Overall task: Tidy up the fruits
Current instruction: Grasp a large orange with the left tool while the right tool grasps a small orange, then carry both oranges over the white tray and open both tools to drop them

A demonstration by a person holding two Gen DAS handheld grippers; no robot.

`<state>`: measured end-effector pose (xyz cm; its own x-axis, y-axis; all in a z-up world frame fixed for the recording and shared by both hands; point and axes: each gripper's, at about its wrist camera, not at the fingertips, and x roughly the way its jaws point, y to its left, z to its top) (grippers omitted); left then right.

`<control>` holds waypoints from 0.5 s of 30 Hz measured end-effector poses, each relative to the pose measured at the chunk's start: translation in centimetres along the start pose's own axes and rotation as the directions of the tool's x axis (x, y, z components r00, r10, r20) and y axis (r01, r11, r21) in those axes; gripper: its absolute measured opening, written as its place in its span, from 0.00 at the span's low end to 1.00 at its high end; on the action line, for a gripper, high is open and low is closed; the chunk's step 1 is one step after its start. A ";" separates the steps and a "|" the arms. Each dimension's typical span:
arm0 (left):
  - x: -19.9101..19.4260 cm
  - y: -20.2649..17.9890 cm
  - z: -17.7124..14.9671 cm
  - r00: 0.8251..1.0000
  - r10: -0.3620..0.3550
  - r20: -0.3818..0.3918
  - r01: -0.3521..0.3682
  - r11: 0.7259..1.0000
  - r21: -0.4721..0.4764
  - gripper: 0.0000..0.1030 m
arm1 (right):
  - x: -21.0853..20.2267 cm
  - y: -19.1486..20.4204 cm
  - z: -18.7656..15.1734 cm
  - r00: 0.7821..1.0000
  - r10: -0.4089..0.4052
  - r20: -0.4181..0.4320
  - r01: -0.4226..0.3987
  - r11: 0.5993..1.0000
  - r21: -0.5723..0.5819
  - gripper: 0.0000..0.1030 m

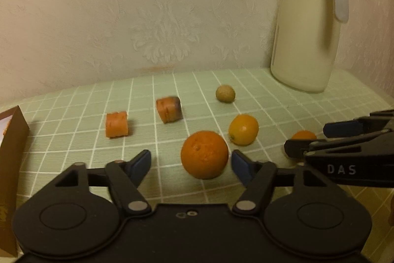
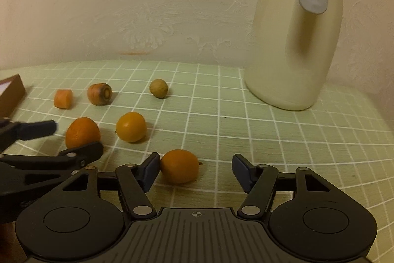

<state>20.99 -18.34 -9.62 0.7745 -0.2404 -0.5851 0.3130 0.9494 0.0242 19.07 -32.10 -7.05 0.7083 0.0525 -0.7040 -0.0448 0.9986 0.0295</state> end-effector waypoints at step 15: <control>-0.4 0.3 0.0 1.000 -0.030 -0.002 0.029 0.999 -0.027 0.30 | -0.3 0.6 0.1 1.000 0.022 -0.009 -0.022 1.000 -0.010 0.38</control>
<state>20.78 -17.99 -9.38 0.7639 -0.2679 -0.5872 0.3207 0.9471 -0.0149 18.89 -31.47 -6.79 0.7009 0.0747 -0.7093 -0.0678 0.9970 0.0380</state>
